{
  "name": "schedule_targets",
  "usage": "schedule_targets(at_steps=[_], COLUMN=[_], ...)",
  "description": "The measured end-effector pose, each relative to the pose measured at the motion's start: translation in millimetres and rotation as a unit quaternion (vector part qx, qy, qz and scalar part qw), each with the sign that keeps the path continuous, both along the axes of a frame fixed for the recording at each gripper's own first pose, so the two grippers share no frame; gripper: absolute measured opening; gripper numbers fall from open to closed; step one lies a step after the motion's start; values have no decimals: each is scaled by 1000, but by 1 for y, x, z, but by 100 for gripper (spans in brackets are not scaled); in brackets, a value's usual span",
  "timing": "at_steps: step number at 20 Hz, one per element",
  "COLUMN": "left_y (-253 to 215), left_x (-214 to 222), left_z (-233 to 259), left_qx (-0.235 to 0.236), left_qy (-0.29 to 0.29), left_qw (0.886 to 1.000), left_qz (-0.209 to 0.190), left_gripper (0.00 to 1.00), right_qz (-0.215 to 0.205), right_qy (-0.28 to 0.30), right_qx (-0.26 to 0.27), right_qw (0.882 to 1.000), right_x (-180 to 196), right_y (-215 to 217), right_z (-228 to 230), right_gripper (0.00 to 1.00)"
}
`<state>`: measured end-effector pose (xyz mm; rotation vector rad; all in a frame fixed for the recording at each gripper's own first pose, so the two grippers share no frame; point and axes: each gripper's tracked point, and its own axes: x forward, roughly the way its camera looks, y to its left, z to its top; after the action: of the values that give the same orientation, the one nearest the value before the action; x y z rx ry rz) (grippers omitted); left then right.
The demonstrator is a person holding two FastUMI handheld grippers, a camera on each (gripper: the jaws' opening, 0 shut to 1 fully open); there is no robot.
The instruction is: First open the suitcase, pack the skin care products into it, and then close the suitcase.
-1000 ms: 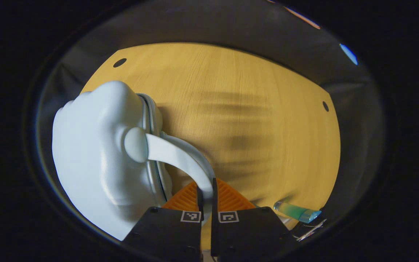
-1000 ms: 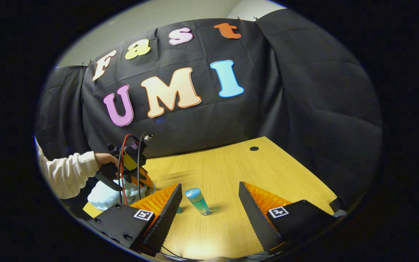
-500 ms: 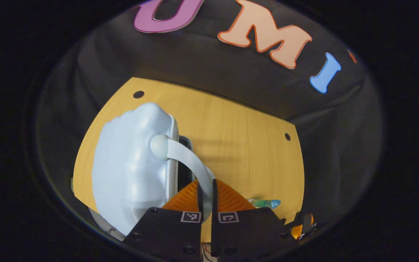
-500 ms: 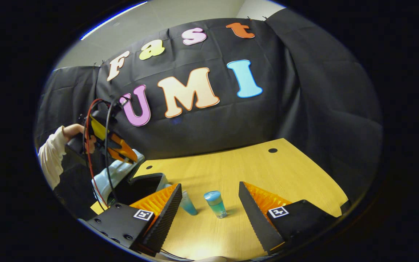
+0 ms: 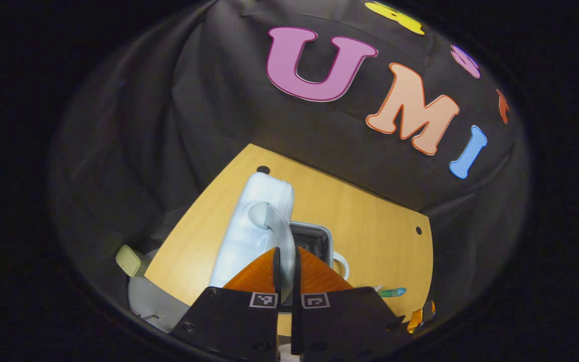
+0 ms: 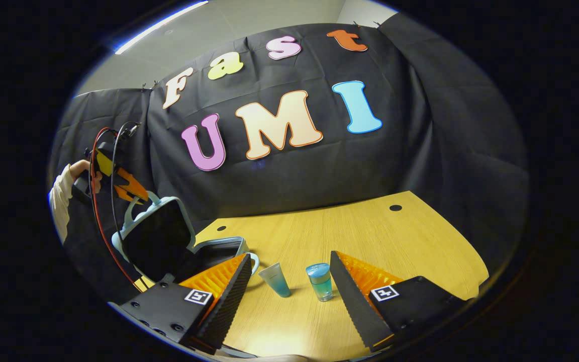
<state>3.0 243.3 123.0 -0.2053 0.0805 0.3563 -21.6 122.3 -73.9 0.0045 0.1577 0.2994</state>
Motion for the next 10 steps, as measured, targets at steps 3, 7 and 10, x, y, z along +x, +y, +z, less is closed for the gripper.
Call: schedule_targets(at_steps=[3, 7, 10], left_y=[55, 124, 163], left_x=[-31, -61, -57], left_z=[-6, -29, -46], left_qx=[14, 30, 38], left_qy=[14, 34, 40], left_qw=[999, 993, 989], left_qz=[47, 105, 138], left_gripper=[3, 2, 2], right_qz=[-7, -18, -28], right_qy=[-3, -12, -4], right_qx=[5, 3, 5], right_qw=[1000, 1000, 1000], right_x=[7, 20, 28], right_y=[6, 16, 24], right_z=[3, 3, -6], right_gripper=[98, 98, 98])
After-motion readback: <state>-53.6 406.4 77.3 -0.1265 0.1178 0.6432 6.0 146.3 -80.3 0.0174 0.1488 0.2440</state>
